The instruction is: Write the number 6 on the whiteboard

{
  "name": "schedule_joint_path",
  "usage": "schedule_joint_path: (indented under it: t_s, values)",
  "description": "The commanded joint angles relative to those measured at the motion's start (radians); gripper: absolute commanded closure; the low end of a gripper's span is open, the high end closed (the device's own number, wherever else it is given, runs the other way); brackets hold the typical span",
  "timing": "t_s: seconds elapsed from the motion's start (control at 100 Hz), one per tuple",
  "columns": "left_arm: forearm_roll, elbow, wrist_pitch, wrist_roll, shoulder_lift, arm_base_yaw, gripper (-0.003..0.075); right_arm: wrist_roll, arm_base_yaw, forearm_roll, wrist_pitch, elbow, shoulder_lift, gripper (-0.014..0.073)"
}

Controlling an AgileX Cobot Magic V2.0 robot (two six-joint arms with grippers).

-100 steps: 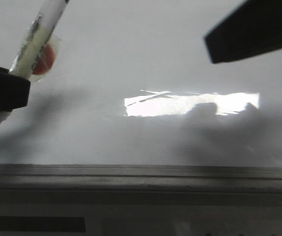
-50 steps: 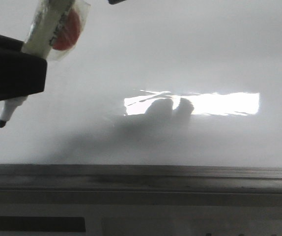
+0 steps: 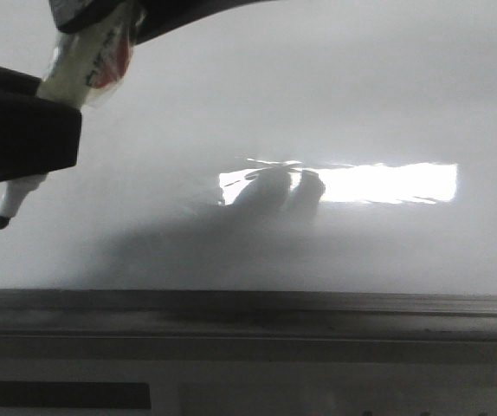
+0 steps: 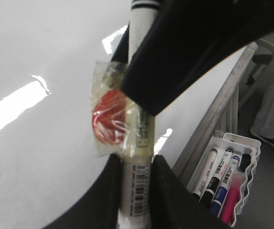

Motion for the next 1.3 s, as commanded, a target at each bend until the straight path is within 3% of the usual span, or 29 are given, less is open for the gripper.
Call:
schedule_joint_path:
  t_s: [0.0, 0.17, 0.22, 0.27, 0.38, 0.46, 0.65, 0.85, 1.09, 1.29]
  values:
    - [-0.010, -0.027, -0.087, -0.005, -0.008, -0.007, 0.0741, -0.011, -0.002, 0.004, -0.080, -0.036, -0.017, 0.0661]
    - [-0.012, -0.027, -0.048, -0.005, -0.008, -0.007, 0.0735, -0.011, -0.002, -0.001, -0.080, -0.036, -0.017, 0.0659]
    - [-0.012, -0.027, -0.018, -0.005, -0.008, -0.007, 0.0700, -0.011, -0.002, -0.012, -0.078, -0.036, -0.017, 0.0659]
    - [-0.017, -0.027, 0.003, -0.005, -0.008, -0.007, 0.0622, -0.011, -0.002, -0.014, -0.076, -0.036, -0.017, 0.0659]
    - [-0.100, -0.027, 0.007, -0.008, -0.011, -0.007, 0.0351, -0.011, -0.004, -0.014, -0.065, -0.036, -0.017, 0.0659]
    - [-0.156, -0.027, 0.014, -0.008, -0.029, -0.007, 0.0258, -0.011, -0.011, -0.014, -0.051, -0.036, -0.017, 0.0658]
    - [-0.199, -0.027, 0.044, -0.008, -0.161, 0.006, 0.0294, 0.015, -0.095, -0.014, -0.012, -0.036, -0.017, 0.0658]
    - [-0.231, -0.027, 0.145, -0.006, -0.287, 0.118, 0.0314, 0.015, -0.203, -0.014, -0.061, -0.039, -0.017, 0.0658]
    - [-0.251, -0.027, 0.137, -0.008, -0.304, 0.281, 0.0314, 0.015, -0.327, -0.072, -0.017, -0.162, -0.015, 0.0657]
    - [-0.267, -0.027, 0.093, -0.008, -0.304, 0.297, 0.0314, 0.015, -0.354, -0.071, -0.012, -0.188, 0.034, 0.0657]
